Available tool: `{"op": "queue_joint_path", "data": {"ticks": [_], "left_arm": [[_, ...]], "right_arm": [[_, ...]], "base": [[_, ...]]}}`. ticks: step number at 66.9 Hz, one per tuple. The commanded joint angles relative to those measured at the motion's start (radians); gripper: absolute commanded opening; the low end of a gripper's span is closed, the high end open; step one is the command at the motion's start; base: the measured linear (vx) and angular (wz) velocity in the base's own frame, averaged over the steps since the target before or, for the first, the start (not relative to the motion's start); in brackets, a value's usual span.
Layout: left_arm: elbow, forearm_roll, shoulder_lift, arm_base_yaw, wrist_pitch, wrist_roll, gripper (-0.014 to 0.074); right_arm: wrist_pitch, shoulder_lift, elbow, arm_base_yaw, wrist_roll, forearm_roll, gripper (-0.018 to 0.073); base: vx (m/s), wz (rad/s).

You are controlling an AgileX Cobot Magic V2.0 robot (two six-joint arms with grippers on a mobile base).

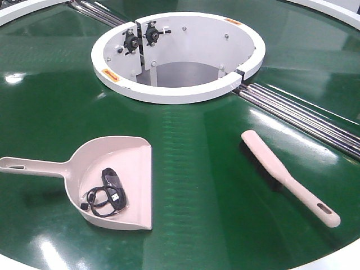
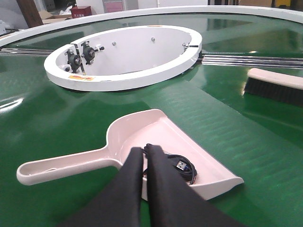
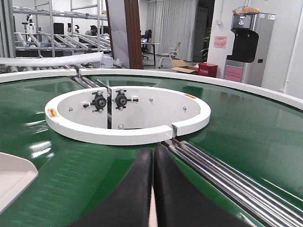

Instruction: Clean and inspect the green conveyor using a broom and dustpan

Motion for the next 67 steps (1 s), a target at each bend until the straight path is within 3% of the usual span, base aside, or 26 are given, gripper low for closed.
{"op": "queue_joint_path", "data": {"ticks": [1,9,24,31,37,44,57,67], "left_arm": [[-0.023,-0.013,0.009,-0.004,-0.081,-0.009,-0.0008],[0.025,-0.005,0.0,0.036,-0.117,-0.007,-0.0008],[0.23,-0.017,-0.141,0.297,-0.296,-0.031,-0.0006],[0.294,-0.014,-0.163,0.389,-0.374,-0.056,-0.0006],[0.319,-0.048,-0.164,0.45,-0.391,-0.124,-0.0006],[0.319,-0.036,-0.164,0.465,-0.403,-0.156,-0.0006],[0.319,-0.021,-0.164,0.395,-0.402,-0.156,-0.0006],[0.319,-0.003,-0.164,0.38,-0.391,-0.156,-0.0006]], "right_arm": [[-0.073,0.011,-0.026,-0.003,-0.009,0.003,-0.0008],[-0.073,0.011,-0.026,-0.003,-0.009,0.003,-0.0008],[-0.073,0.011,-0.026,-0.003,-0.009,0.003,-0.0008],[-0.073,0.012,-0.026,-0.003,-0.009,0.003,-0.0008],[-0.073,0.012,-0.026,-0.003,-0.009,0.003,-0.0008],[-0.073,0.012,-0.026,-0.003,-0.009,0.003,-0.0008],[-0.073,0.012,-0.026,-0.003,-0.009,0.003,-0.0008],[-0.073,0.012,-0.026,-0.003,-0.009,0.003,-0.0008]], "base": [[0.0,0.0],[0.0,0.0],[0.0,0.0],[0.0,0.0],[0.0,0.0],[0.0,0.0],[0.0,0.0],[0.0,0.0]]}}
